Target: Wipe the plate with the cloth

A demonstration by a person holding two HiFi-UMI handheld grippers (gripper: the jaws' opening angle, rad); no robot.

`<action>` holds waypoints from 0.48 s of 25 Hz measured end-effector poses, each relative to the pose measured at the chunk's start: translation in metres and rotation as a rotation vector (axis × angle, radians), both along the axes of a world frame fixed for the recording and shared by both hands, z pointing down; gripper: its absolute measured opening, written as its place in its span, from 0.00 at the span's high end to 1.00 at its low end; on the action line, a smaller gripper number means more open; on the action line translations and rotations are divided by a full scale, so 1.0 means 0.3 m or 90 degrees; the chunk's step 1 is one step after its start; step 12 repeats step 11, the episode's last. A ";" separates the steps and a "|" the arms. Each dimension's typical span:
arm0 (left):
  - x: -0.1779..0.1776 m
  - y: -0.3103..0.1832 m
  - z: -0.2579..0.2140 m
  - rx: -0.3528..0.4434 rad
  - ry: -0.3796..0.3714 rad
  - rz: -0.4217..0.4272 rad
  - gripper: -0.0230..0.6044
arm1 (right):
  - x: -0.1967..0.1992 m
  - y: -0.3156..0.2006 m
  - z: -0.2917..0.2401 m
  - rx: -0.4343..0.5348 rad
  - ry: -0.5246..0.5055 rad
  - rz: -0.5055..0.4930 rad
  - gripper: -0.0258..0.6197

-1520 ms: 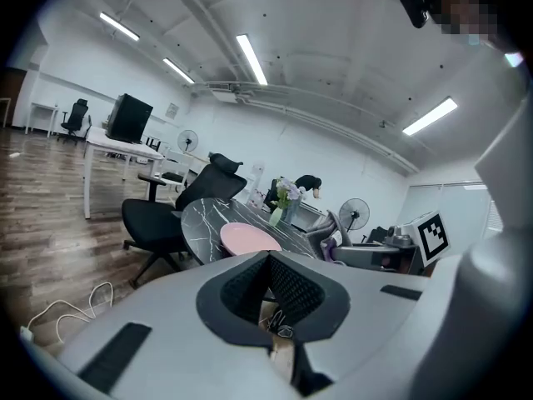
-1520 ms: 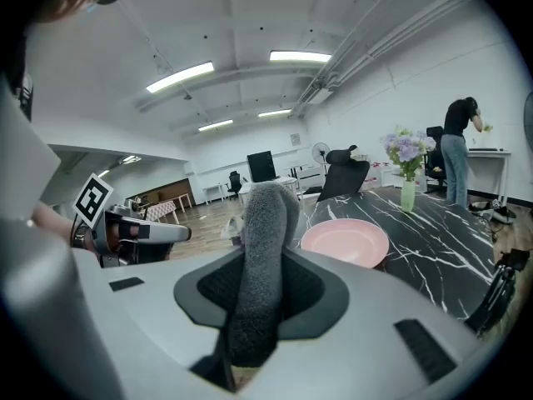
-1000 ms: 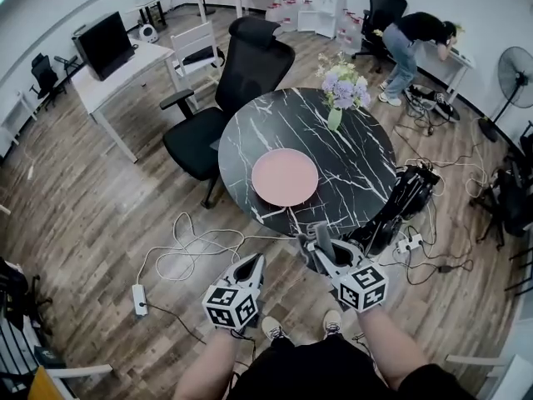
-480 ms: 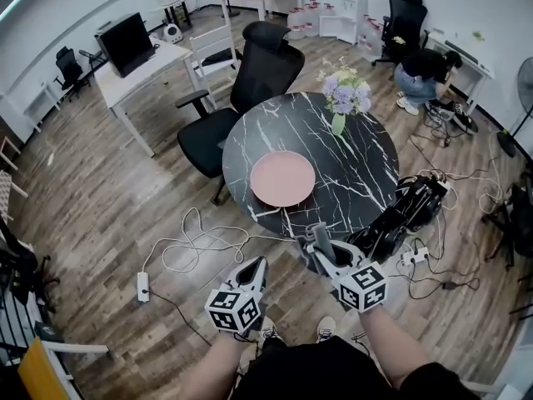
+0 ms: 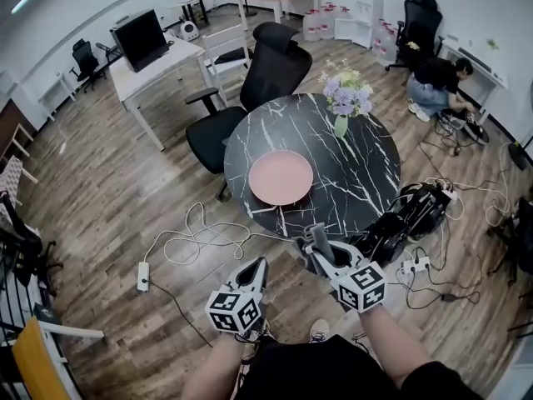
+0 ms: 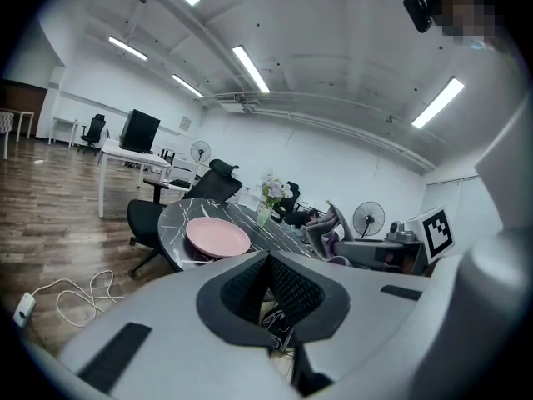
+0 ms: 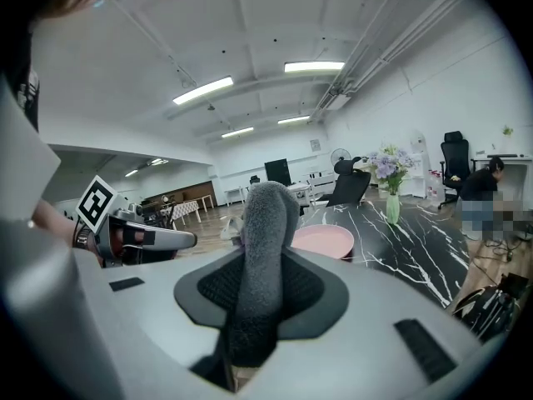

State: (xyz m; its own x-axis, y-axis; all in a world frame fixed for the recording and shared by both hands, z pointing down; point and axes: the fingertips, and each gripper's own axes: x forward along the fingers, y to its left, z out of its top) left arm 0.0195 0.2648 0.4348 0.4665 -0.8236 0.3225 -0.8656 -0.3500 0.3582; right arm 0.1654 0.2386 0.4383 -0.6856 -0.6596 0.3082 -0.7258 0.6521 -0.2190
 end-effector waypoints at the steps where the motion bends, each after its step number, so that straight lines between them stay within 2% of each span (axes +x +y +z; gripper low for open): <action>1: 0.009 0.005 0.003 0.000 0.001 -0.004 0.93 | 0.007 0.001 0.001 0.001 0.000 -0.004 0.79; 12: 0.067 0.018 0.022 0.001 0.005 -0.024 0.93 | 0.057 -0.003 0.003 0.006 0.002 -0.029 0.79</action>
